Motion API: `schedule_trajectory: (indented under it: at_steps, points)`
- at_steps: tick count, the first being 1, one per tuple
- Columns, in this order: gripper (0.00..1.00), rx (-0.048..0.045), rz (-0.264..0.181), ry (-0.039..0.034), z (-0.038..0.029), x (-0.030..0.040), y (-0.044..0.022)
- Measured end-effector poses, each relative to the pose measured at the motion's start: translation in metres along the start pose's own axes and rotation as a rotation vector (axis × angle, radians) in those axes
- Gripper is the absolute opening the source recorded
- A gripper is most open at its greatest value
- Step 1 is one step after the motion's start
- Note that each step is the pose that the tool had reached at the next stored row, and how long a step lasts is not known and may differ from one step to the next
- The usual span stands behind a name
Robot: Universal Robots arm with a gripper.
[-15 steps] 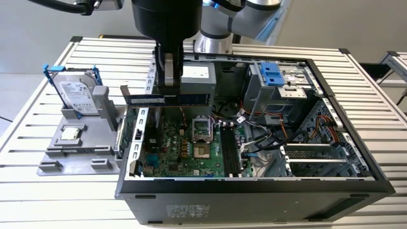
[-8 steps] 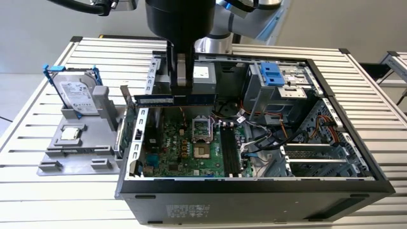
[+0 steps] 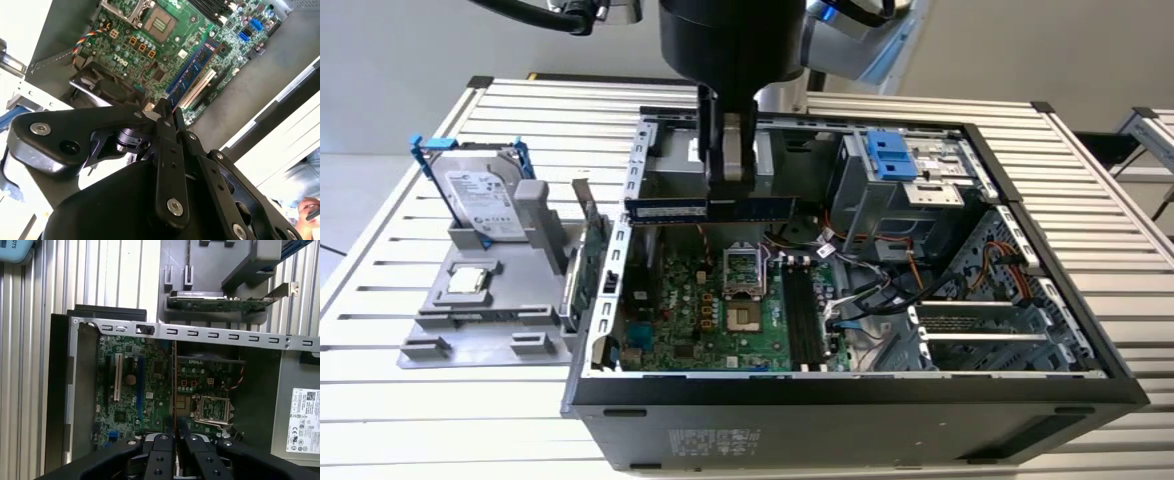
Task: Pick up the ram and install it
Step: 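Pick up the ram and move it above insertion slot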
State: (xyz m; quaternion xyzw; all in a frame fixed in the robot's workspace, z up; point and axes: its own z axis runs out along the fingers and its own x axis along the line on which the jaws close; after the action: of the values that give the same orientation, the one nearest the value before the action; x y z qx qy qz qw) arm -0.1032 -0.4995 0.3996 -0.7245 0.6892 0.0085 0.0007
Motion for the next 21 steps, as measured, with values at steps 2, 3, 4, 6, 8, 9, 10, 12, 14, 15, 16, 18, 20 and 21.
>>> schedule_trajectory:
  at_steps: [2, 3, 4, 6, 8, 9, 10, 12, 14, 15, 16, 18, 20, 21]
  points:
    - [0.0, 0.0, 0.0, 0.0, 0.0, 0.0002, -0.0038]
    - [0.0, 0.0, 0.0, 0.0, -0.0001, 0.0003, -0.0057]
    - [0.0, 0.0, 0.0, 0.0, -0.0001, 0.0004, -0.0076]
    - [0.0, -0.0001, 0.001, 0.0001, -0.0002, 0.0006, -0.0114]
    - [0.0, 0.0, 0.001, 0.0, -0.0002, 0.0007, -0.0149]
    - [0.0, 0.0, 0.001, 0.0, -0.0002, 0.0009, -0.0166]
    - [0.0, 0.0, 0.001, 0.0, -0.0002, 0.0009, -0.0183]
    - [0.0, 0.0, 0.001, 0.0, -0.0002, 0.0011, -0.0214]
    - [0.0, 0.0001, 0.005, -0.0001, -0.0003, 0.0012, -0.0239]
    - [0.0, 0.0001, 0.008, -0.0001, -0.0003, 0.0013, -0.0252]
    - [0.0, 0.0002, 0.012, -0.0002, -0.0003, 0.0013, -0.0261]
    - [0.0, 0.0003, 0.023, -0.0003, -0.0003, 0.0014, -0.0276]
    - [0.0, 0.0004, 0.035, -0.0003, -0.0004, 0.0015, -0.0289]
    - [0.0, 0.0005, 0.04, -0.0004, -0.0003, 0.0015, -0.0294]
